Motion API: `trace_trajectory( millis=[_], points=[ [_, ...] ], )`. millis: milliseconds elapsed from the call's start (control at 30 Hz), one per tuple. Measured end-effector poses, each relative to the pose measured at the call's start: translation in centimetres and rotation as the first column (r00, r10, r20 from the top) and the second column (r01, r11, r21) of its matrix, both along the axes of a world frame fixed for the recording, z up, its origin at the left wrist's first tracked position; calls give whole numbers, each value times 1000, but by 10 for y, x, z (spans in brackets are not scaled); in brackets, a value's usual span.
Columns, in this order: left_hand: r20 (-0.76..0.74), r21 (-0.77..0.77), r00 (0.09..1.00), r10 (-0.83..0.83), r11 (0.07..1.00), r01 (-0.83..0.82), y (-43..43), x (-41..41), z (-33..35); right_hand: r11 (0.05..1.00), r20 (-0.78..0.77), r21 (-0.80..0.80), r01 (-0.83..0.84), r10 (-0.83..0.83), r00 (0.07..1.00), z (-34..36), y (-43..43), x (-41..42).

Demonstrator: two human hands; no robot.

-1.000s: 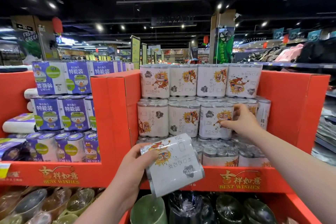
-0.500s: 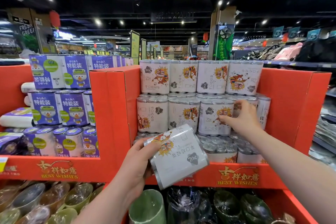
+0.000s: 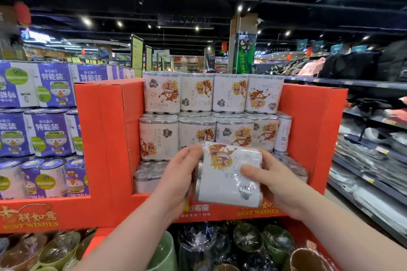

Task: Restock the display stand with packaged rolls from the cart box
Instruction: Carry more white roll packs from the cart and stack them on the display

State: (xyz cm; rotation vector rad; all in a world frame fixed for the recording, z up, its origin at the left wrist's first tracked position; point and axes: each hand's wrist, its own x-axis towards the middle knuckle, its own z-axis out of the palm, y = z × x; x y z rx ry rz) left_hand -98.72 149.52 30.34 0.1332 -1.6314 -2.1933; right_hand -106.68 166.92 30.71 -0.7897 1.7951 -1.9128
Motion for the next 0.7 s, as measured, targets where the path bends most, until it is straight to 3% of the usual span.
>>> trace_trajectory(
  millis=[133,267,400,533,700],
  points=[
    [15,19,996,-87,996,87,11,-11,3,979,64,-143,145,-137,988,-3,19,-7],
    [114,-26,987,-110,993,114,22,-19,-6,940,-14,-198,277,-285,958,1,31,-11],
    [131,30,973,-189,982,187,39,-24,-3,910,-57,-251,331,-355,933,6,35,-10],
    [101,29,966,-236,972,235,47,-31,3,896,-75,-262,358,-389,918,7,38,-15],
    [87,-8,978,-190,982,191,52,-45,11,906,8,-280,317,-328,945,4,42,-28]
  ],
)
